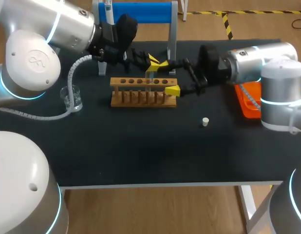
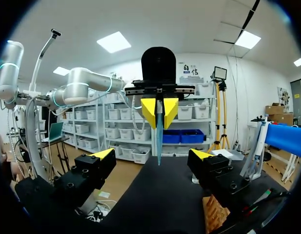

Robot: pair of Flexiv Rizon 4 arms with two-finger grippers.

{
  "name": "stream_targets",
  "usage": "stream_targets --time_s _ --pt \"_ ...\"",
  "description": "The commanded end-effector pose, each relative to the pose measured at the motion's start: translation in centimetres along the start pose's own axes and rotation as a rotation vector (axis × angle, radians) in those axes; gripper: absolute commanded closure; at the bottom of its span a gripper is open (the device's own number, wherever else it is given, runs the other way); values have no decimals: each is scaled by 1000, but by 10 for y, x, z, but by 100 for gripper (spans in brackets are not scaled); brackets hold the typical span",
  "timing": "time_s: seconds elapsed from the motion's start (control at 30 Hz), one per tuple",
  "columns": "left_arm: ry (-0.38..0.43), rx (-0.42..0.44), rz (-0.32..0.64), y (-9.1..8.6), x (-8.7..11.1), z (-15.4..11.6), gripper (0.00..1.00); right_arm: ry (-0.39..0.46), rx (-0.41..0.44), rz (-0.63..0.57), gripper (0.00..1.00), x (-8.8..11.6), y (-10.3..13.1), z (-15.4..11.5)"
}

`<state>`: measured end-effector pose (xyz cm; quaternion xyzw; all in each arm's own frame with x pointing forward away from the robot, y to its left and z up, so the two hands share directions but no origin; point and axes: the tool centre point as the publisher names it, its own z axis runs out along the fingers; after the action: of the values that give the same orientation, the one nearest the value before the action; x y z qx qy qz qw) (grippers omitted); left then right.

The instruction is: Invert the test tube, pick up the pipette, mount the tip to pipette, aspirate from beaker and dispense into the tube, eject the tip, return the pipette, and cap with the stopper.

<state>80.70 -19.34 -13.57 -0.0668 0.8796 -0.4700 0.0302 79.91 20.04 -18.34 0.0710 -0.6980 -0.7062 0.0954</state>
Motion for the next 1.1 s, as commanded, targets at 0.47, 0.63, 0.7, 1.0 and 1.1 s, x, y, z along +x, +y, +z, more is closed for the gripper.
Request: stream_targets --time_s 0.47,0.63,0.7,1.0,1.1 --pt "0 -2 0 -1 0 1 100 -34 5 12 0 -8 4 20" --pt "0 -2 0 -1 0 1 100 -42 8 1 4 -9 6 25" --pt "0 -2 0 -1 0 1 100 -43 8 -2 7 -9 7 26" --pt "0 -2 0 -1 0 1 100 -35 2 -4 43 -10 9 34" --pt "0 -2 0 -1 0 1 100 -33 1 -3 53 -10 9 36"
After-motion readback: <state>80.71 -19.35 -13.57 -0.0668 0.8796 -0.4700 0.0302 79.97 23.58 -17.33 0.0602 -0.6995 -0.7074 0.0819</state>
